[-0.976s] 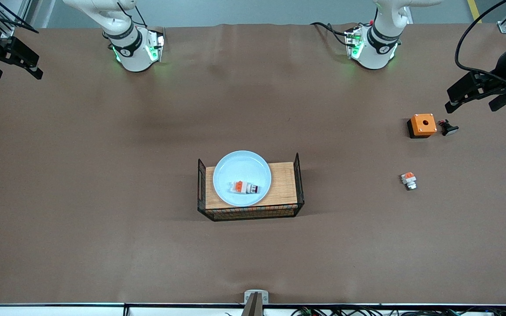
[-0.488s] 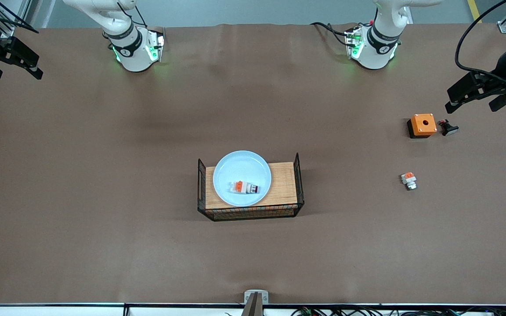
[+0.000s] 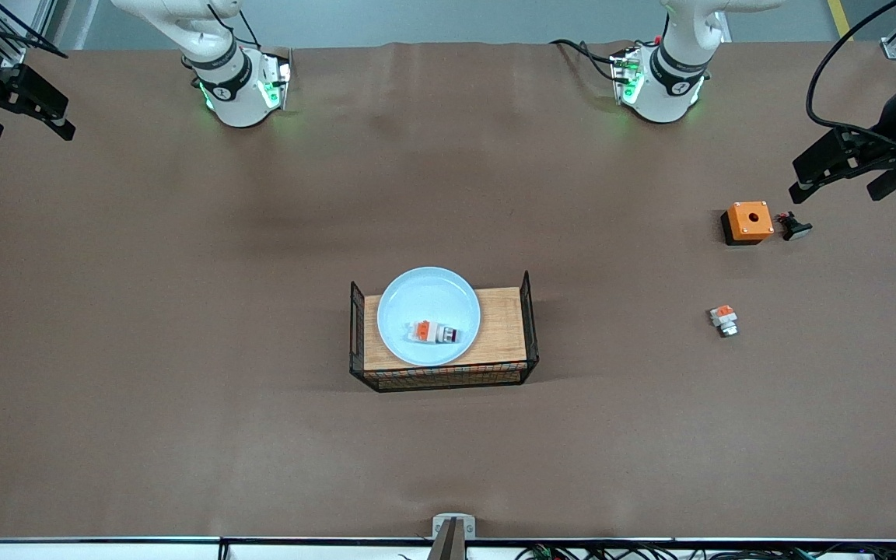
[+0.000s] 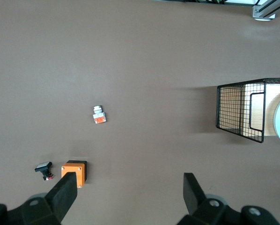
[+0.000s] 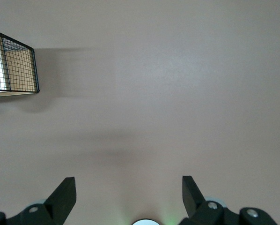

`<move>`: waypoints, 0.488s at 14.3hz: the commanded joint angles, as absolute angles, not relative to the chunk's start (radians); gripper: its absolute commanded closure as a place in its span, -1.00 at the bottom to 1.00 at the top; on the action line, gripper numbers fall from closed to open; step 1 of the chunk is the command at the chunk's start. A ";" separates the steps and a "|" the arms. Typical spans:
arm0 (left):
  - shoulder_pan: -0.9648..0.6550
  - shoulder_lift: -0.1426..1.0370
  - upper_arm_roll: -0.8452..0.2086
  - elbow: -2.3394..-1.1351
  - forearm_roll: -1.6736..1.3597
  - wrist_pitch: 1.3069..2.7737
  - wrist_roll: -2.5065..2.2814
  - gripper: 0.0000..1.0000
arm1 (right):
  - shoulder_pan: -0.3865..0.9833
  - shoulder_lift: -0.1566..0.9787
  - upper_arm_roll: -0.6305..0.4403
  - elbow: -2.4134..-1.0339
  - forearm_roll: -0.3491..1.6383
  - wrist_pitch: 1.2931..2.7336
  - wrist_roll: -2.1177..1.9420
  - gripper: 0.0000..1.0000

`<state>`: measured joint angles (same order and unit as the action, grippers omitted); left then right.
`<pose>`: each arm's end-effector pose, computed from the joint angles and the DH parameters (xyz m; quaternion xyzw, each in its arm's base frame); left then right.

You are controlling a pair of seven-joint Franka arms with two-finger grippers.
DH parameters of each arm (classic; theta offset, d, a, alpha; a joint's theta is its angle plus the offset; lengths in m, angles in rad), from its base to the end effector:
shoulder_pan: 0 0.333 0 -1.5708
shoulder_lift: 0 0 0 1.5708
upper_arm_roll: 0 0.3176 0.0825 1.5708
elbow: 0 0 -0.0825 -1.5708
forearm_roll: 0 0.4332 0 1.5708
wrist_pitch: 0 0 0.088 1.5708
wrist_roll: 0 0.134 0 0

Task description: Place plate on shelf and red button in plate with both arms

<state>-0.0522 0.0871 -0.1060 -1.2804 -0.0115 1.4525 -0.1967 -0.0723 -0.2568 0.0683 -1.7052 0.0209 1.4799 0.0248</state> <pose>0.6089 -0.0953 0.6847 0.9989 0.0187 0.0403 0.0176 0.5114 0.0055 0.6644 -0.9998 0.0143 -0.0154 0.0019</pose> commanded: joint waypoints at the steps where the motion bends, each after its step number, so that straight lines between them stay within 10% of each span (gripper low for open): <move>1: -0.049 0.083 -0.109 -1.279 -0.006 1.462 -0.184 -1.00 | -0.069 -0.242 0.067 -1.677 0.023 1.471 0.018 -1.00; 7: -0.051 0.083 -0.109 -1.273 -0.006 1.494 -0.181 -1.00 | -0.071 -0.242 0.067 -1.677 0.021 1.473 0.018 -1.00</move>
